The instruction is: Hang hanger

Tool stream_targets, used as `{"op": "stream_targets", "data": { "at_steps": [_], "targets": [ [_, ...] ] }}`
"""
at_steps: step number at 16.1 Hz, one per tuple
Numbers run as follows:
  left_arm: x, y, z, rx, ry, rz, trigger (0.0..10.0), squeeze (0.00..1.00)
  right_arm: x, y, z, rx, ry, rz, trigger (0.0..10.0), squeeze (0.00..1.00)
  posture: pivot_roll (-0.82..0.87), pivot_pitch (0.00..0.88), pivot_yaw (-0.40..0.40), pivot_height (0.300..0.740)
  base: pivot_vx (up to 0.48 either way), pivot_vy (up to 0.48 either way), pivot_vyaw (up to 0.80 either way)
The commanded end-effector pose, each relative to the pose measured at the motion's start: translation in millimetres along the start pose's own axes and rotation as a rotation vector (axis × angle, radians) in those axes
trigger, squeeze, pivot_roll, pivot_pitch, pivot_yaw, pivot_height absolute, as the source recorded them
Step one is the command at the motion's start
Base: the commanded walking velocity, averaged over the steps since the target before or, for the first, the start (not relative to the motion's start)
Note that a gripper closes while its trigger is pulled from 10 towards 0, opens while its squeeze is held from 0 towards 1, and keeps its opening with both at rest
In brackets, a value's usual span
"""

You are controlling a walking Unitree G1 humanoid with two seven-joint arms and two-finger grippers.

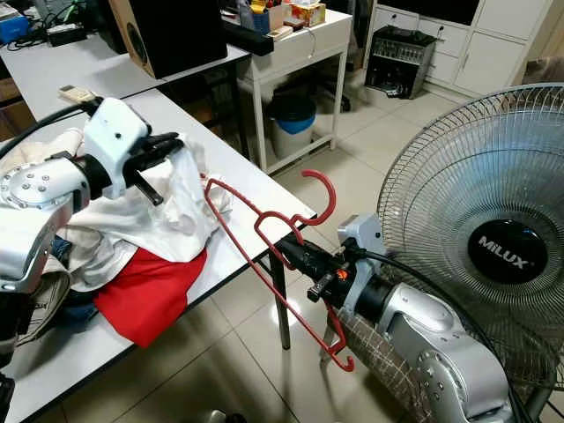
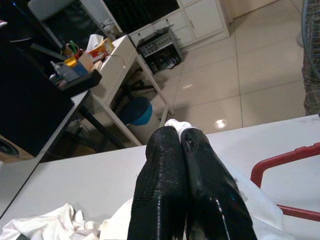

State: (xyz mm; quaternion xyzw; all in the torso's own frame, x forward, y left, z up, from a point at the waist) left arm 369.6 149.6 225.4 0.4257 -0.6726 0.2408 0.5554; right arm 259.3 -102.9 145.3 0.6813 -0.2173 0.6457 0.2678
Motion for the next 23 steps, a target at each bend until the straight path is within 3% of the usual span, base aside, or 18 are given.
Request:
{"op": "stream_targets", "data": {
  "at_steps": [1, 5, 9, 11, 15, 18, 20, 23],
  "targets": [
    [5.8, 1.4, -7.0, 0.025, 0.002, 0.016, 0.0, 0.0, 5.3, 0.9, -2.3, 0.013, 0.009, 0.02, 10.0, 0.0, -0.05, 0.0, 0.087, 0.74, 0.0, 0.0, 0.0],
    [7.6, -0.4, -26.6, 0.121, 0.017, 0.02, 0.0, 0.0, 8.1, 2.9, -6.3, 0.016, 0.008, 0.036, 10.0, 0.0, -0.05, 0.0, 0.091, 0.74, 0.0, 0.0, 0.0],
    [3.5, -2.9, -30.5, 0.138, 0.035, 0.007, 0.0, 0.0, 11.9, 8.2, -10.8, 0.022, 0.01, 0.057, 10.0, 0.0, -0.05, 0.0, 0.096, 0.74, 0.0, 0.0, 0.0],
    [3.8, -4.3, -25.6, 0.109, 0.044, 0.018, 0.0, 0.0, 10.2, 9.6, -10.8, 0.015, 0.011, 0.047, 10.0, 0.0, -0.05, 0.0, 0.096, 0.74, 0.0, 0.0, 0.0],
    [10.5, -2.2, 4.0, -0.074, 0.007, 0.056, 0.0, 0.0, -3.2, 2.7, -0.4, -0.016, -0.019, 0.002, 10.0, 0.0, -0.05, 0.0, 0.093, 0.74, 0.0, 0.0, 0.0],
    [11.1, -0.8, 7.7, -0.096, 0.011, 0.055, 0.0, 0.0, -9.6, -2.4, 5.4, -0.019, -0.042, -0.011, 10.0, 0.0, -0.04, 0.0, 0.087, 0.74, 0.0, 0.0, 0.0],
    [4.9, 6.6, 21.4, -0.203, -0.014, 0.011, 0.0, 0.0, -12.6, -15.3, 16.9, -0.014, -0.077, 0.001, 10.0, 0.0, -0.02, 0.0, 0.084, 0.74, 0.0, 0.0, 0.0],
    [-2.4, 6.5, 31.8, -0.256, -0.042, -0.028, 0.0, 0.0, -12.8, -39.1, 26.5, 0.006, -0.152, 0.041, 10.0, 0.0, -0.02, 0.0, 0.084, 0.74, 0.0, 0.0, 0.0]
  ]
}}
Point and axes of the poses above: a point about 5 cm out from each wrist's last joint towards the gripper, its own y axis pointing back from the gripper into the wrist, its own x axis along the axis of the wrist's last joint, z = x × y, the point moved 5 cm from there along -y, pointing out of the wrist towards the gripper, and after that the axes turned 12 degrees about y, right-handed, at the moved point
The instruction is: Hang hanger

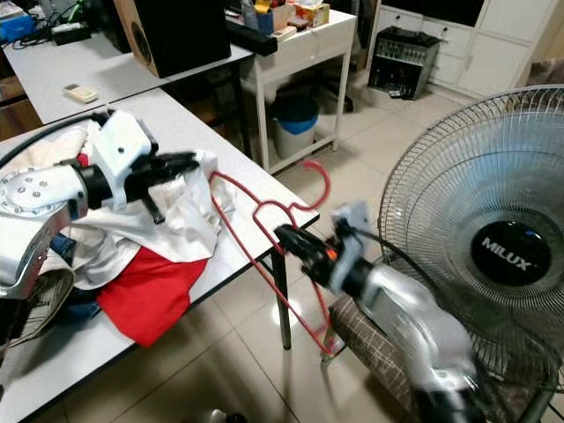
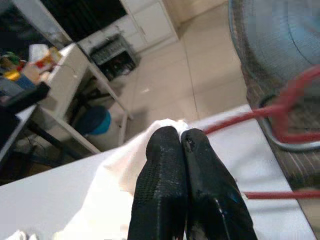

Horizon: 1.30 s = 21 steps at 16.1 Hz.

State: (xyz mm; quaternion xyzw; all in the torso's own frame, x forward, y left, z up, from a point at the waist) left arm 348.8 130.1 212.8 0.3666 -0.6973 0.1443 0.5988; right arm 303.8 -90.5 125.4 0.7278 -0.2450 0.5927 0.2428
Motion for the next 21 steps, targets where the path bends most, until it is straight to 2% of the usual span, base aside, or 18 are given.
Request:
{"op": "stream_targets", "data": {
  "at_steps": [1, 4, 6, 7, 10, 12, 13, 14, 16, 19, 21],
  "targets": [
    [-0.1, -3.1, 5.4, -0.024, -0.024, -0.018, 0.0, 0.0, 3.8, -8.1, -1.5, 0.033, -0.023, 0.03, 10.0, 0.0, -0.01, 0.0, 0.091, 0.74, 0.0, 0.0, 0.0],
    [6.5, -14.9, 8.6, -0.009, -0.041, 0.01, 0.0, 0.0, -3.4, -25.5, -6.7, 0.103, -0.056, 0.004, 10.0, 0.0, 0.0, 0.0, 0.09, 0.74, 0.0, 0.0, 0.0],
    [11.7, -14.9, 7.6, -0.011, -0.036, 0.027, 0.0, 0.0, -5.8, -29.3, -6.7, 0.108, -0.053, -0.004, 10.0, 0.0, 0.0, 0.0, 0.091, 0.74, 0.0, 0.0, 0.0],
    [11.5, -9.3, 12.2, -0.06, -0.041, 0.013, 0.0, 0.0, -1.8, -33.0, 0.3, 0.07, -0.068, 0.022, 10.0, 0.0, 0.01, 0.0, 0.092, 0.74, 0.0, 0.0, 0.0],
    [-3.4, 4.9, 23.6, -0.167, -0.057, -0.085, 0.0, 0.0, 22.1, -43.8, 25.4, -0.061, -0.229, 0.175, 10.0, 0.0, 0.02, 0.0, 0.093, 0.74, 0.0, 0.0, 0.0],
    [-16.3, 6.2, 22.9, -0.165, -0.076, -0.142, 0.0, 0.0, 34.1, -49.7, 24.9, -0.07, -0.321, 0.254, 10.0, 0.0, 0.02, 0.0, 0.095, 0.74, 0.0, 0.0, 0.0],
    [-25.0, 6.9, 24.5, -0.176, -0.097, -0.18, 0.0, 0.0, 40.6, -59.0, 18.3, -0.061, -0.396, 0.304, 10.0, 0.0, 0.02, 0.0, 0.099, 0.74, 0.0, 0.0, 0.0],
    [-25.2, 7.5, 27.6, -0.195, -0.089, -0.185, 0.0, 0.0, 41.5, -65.2, 14.7, -0.062, -0.433, 0.319, 10.0, 0.0, 0.02, 0.0, 0.101, 0.74, 0.0, 0.0, 0.0],
    [-23.9, 13.2, 40.2, -0.284, -0.058, -0.203, 0.0, 0.0, 40.5, -85.9, 7.6, -0.09, -0.575, 0.35, 10.0, 0.0, 0.03, 0.0, 0.106, 0.74, 0.0, 0.0, 0.0],
    [-29.2, 22.2, 56.9, -0.399, -0.033, -0.246, 0.0, 0.0, 36.6, -99.4, 6.5, -0.141, -0.668, 0.346, 10.0, 0.0, 0.04, 0.0, 0.108, 0.74, 0.0, 0.0, 0.0],
    [-31.9, 30.3, 67.4, -0.471, 0.011, -0.281, 0.0, 0.0, 38.4, -109.3, 6.8, -0.176, -0.69, 0.344, 10.0, 0.0, 0.04, 0.0, 0.111, 0.74, 0.0, 0.0, 0.0]
  ]
}}
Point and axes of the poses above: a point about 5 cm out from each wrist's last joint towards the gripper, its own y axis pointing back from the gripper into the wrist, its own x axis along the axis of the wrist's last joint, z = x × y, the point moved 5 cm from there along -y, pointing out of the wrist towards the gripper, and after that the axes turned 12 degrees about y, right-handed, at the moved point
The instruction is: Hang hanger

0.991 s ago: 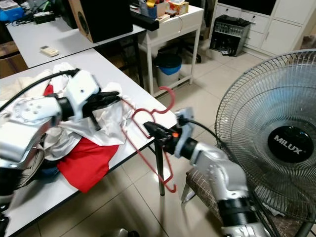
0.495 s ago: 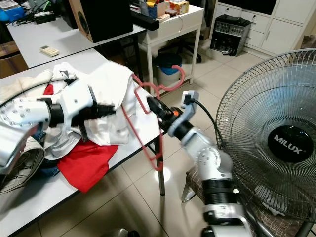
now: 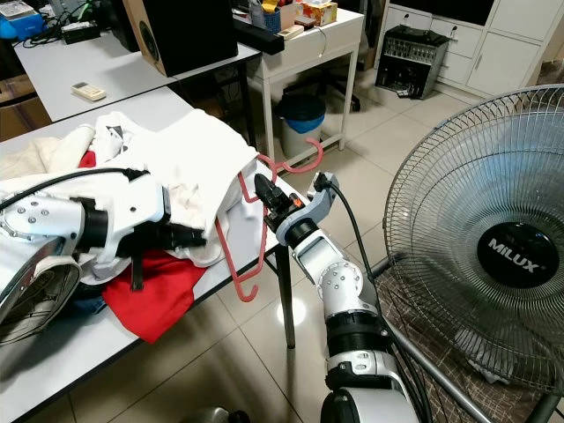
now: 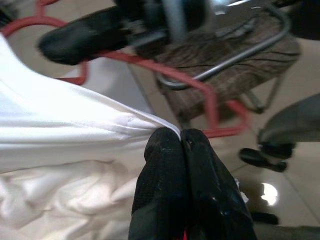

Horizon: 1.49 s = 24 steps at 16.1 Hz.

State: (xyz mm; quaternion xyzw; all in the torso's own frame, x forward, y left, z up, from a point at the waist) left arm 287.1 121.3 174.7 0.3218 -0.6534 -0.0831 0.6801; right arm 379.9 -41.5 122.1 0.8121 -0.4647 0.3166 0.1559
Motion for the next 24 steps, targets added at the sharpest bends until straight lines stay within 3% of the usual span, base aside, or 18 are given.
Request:
{"op": "stream_targets", "data": {
  "at_steps": [1, 4, 7, 10, 15, 17, 19, 21, 22, 24],
  "targets": [
    [-3.0, 1.8, 11.7, -0.071, 0.012, -0.032, 0.0, 0.0, 6.5, -24.0, -36.6, 0.06, -0.059, 0.069, 10.0, 0.0, 0.04, 0.0, 0.111, 0.74, 0.0, 0.0, 0.0],
    [-9.4, 5.8, 19.0, -0.116, 0.037, -0.072, 0.0, 0.0, 7.2, -30.9, -34.6, 0.018, -0.106, 0.08, 10.0, 0.0, 0.05, 0.0, 0.11, 0.74, 0.0, 0.0, 0.0],
    [-0.7, -3.0, 25.3, -0.151, 0.047, -0.015, 0.0, 0.0, 9.3, -38.8, -38.3, 0.002, -0.2, 0.105, 10.0, 0.0, 0.07, 0.0, 0.102, 0.74, 0.0, 0.0, 0.0],
    [10.6, -24.7, 27.1, -0.15, 0.067, 0.093, 0.0, 0.0, 17.6, -45.7, -50.1, 0.029, -0.268, 0.135, 10.0, 0.0, 0.06, 0.0, 0.103, 0.74, 0.0, 0.0, 0.0],
    [50.9, -27.3, 52.3, -0.35, 0.211, 0.331, 0.0, 0.0, 21.2, -49.1, -48.4, 0.009, -0.281, 0.154, 10.0, 0.0, 0.06, 0.0, 0.093, 0.74, 0.0, 0.0, 0.0],
    [59.8, -27.3, 57.5, -0.402, 0.276, 0.393, 0.0, 0.0, 26.1, -50.3, -48.9, 0.009, -0.357, 0.18, 10.0, 0.0, 0.06, 0.0, 0.09, 0.74, 0.0, 0.0, 0.0],
    [42.1, -40.0, 53.0, -0.329, 0.26, 0.312, 0.0, 0.0, 33.7, -51.4, -51.5, 0.032, -0.448, 0.209, 10.0, 0.0, 0.06, 0.0, 0.083, 0.74, 0.0, 0.0, 0.0],
    [18.2, -54.3, 26.8, -0.128, 0.225, 0.224, 0.0, 0.0, 38.7, -51.1, -63.1, 0.097, -0.481, 0.213, 10.0, 0.0, 0.06, 0.0, 0.075, 0.74, 0.0, 0.0, 0.0],
    [7.5, -54.8, 23.6, -0.1, 0.196, 0.177, 0.0, 0.0, 40.6, -50.3, -69.0, 0.135, -0.503, 0.211, 10.0, 0.0, 0.05, 0.0, 0.07, 0.74, 0.0, 0.0, 0.0],
    [9.4, -53.9, 20.0, -0.079, 0.21, 0.21, 0.0, 0.0, 42.1, -49.0, -72.9, 0.169, -0.524, 0.207, 10.0, 0.0, 0.05, 0.0, 0.068, 0.74, 0.0, 0.0, 0.0]
  ]
}}
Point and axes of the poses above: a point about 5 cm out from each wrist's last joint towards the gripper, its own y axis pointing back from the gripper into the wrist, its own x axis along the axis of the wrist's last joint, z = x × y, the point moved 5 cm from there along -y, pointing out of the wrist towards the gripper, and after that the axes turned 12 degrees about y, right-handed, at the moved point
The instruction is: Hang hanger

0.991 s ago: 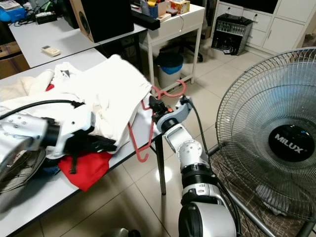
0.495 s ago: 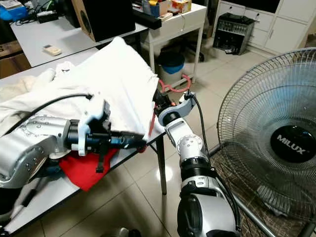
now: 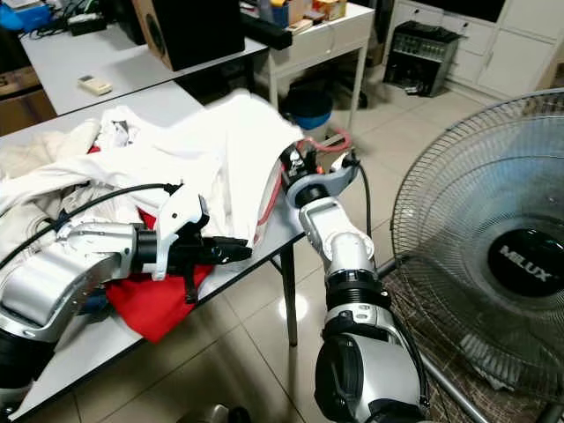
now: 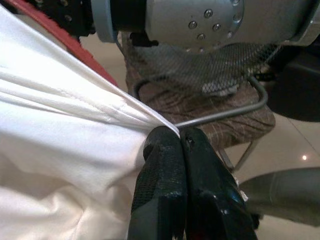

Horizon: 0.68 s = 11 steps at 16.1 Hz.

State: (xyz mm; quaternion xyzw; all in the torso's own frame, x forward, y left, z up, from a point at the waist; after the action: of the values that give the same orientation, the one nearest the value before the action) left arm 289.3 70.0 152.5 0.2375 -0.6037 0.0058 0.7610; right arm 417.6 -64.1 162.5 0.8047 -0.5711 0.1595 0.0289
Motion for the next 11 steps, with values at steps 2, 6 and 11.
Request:
{"op": "stream_targets", "data": {
  "at_steps": [2, 6, 11],
  "targets": [
    [7.1, 0.3, 15.2, -0.1, 0.048, 0.044, 0.0, 0.0, -43.7, -21.1, -50.9, 0.124, -0.088, -0.031, 10.0, 0.0, 0.05, 0.0, 0.065, 0.74, 0.0, 0.0, 0.0],
    [40.3, -5.7, 51.1, -0.283, 0.114, 0.205, 0.0, 0.0, -51.6, -26.4, -43.0, 0.066, 0.054, -0.059, 10.0, 0.0, 0.05, 0.0, 0.058, 0.74, 0.0, 0.0, 0.0],
    [109.5, 11.3, 16.3, -0.142, 0.157, 0.495, 0.0, 0.0, -64.4, -18.2, -33.3, 0.044, 0.211, -0.112, 10.0, 0.0, 0.04, 0.0, 0.064, 0.74, 0.0, 0.0, 0.0]
  ]
}}
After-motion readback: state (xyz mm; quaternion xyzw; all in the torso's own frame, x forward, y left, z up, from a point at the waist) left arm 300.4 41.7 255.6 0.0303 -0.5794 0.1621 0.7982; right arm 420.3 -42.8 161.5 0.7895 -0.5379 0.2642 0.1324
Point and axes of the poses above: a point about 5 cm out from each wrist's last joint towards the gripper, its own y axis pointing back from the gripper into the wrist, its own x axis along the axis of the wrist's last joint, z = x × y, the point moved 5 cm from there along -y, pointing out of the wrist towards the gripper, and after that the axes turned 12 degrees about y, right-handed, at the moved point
